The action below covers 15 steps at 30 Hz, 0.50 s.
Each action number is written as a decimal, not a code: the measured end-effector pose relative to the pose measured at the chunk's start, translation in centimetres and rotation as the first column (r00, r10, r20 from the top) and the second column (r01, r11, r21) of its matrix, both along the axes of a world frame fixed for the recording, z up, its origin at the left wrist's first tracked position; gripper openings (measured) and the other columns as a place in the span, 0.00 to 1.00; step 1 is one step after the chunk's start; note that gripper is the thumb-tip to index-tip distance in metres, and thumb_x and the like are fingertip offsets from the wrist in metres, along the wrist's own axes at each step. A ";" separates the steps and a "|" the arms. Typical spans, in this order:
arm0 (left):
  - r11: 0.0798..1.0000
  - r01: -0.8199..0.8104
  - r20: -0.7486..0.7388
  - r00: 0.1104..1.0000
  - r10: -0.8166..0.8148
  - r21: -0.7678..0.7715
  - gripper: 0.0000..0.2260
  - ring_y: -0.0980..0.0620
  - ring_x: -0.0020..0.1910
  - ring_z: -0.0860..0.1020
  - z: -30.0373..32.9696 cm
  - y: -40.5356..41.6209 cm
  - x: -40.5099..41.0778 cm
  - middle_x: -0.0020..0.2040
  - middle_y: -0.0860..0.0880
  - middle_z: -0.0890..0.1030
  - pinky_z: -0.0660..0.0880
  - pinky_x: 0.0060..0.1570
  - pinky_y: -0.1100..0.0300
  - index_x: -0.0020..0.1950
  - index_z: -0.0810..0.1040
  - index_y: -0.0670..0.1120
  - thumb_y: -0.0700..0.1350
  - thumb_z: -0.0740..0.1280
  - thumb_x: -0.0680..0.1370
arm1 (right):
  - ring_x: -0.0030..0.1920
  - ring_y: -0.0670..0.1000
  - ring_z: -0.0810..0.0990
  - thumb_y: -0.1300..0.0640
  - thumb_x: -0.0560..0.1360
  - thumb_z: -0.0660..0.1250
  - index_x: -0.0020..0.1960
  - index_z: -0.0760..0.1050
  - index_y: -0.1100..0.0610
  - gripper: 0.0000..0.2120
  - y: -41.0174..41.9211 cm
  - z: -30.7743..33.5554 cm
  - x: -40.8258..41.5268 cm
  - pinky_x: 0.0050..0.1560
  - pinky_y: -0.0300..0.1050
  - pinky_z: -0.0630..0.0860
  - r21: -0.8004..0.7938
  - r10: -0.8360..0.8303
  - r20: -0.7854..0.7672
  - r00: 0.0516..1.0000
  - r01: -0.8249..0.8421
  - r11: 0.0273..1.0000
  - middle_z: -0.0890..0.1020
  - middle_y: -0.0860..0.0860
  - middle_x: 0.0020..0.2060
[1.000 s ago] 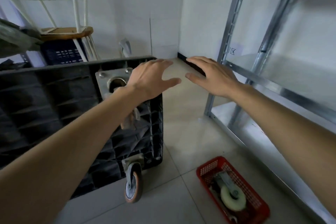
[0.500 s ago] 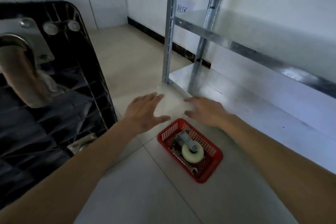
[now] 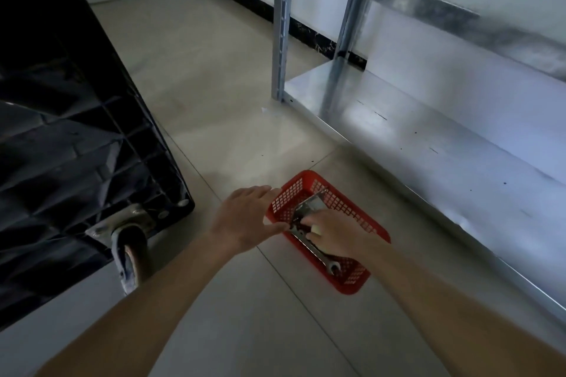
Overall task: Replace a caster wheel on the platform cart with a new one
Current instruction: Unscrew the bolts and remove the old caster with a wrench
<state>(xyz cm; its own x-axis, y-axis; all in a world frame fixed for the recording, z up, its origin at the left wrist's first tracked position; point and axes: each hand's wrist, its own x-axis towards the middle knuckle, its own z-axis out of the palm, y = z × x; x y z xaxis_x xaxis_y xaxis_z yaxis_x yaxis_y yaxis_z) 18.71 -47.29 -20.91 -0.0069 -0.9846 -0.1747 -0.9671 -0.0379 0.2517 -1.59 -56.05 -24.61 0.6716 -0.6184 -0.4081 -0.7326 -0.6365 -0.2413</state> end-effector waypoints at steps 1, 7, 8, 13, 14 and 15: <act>1.000 -0.006 -0.008 1.000 0.006 0.007 0.39 0.51 0.77 0.62 -0.5 0.0 0.2 0.79 0.51 0.64 0.56 0.77 0.51 0.81 0.57 0.54 0.71 0.60 0.76 | 0.47 0.46 0.81 0.51 0.81 0.64 0.60 0.78 0.51 0.10 0.0 -0.1 0.3 0.49 0.44 0.82 -0.014 0.016 -0.006 1.000 -0.016 1.000 0.81 0.46 0.52; 0.999 -0.033 -0.023 0.999 0.033 0.022 0.38 0.51 0.77 0.62 -1.9 0.7 1.3 0.79 0.52 0.64 0.56 0.76 0.51 0.81 0.58 0.54 0.71 0.59 0.76 | 0.49 0.51 0.81 0.47 0.80 0.64 0.55 0.77 0.48 0.08 0.4 -2.0 2.4 0.57 0.50 0.78 -0.140 0.036 -0.109 0.993 -0.051 0.989 0.81 0.46 0.48; 0.999 -0.035 -0.024 0.999 0.035 0.023 0.38 0.52 0.77 0.62 -1.9 0.9 1.5 0.79 0.52 0.64 0.56 0.75 0.52 0.81 0.57 0.54 0.71 0.59 0.76 | 0.54 0.52 0.80 0.48 0.81 0.63 0.58 0.77 0.50 0.09 0.5 -2.0 2.6 0.62 0.49 0.74 -0.170 0.043 -0.140 0.989 -0.067 0.983 0.81 0.48 0.51; 0.999 -0.040 -0.027 0.999 0.040 0.026 0.37 0.52 0.77 0.62 -2.2 1.8 2.3 0.79 0.52 0.63 0.56 0.75 0.52 0.81 0.57 0.54 0.69 0.60 0.77 | 0.64 0.53 0.74 0.49 0.81 0.63 0.60 0.79 0.51 0.11 1.1 -3.0 2.8 0.71 0.52 0.62 -0.285 0.064 -0.392 0.918 -0.187 0.940 0.79 0.49 0.61; 0.999 -0.043 -0.026 0.999 0.044 0.029 0.37 0.51 0.77 0.62 -2.3 2.0 2.4 0.79 0.52 0.63 0.56 0.75 0.52 0.81 0.57 0.54 0.69 0.60 0.77 | 0.63 0.52 0.75 0.50 0.80 0.65 0.59 0.79 0.50 0.10 1.0 -3.3 2.9 0.72 0.53 0.60 -0.307 0.072 -0.387 0.919 -0.202 0.930 0.80 0.49 0.60; 0.998 -0.045 -0.024 0.999 0.045 0.036 0.37 0.51 0.78 0.61 -2.3 2.1 2.5 0.79 0.52 0.63 0.56 0.76 0.52 0.81 0.56 0.54 0.69 0.60 0.77 | 0.61 0.51 0.76 0.50 0.79 0.66 0.57 0.79 0.50 0.09 0.9 -3.8 3.0 0.72 0.54 0.59 -0.297 0.063 -0.411 0.910 -0.199 0.934 0.80 0.49 0.59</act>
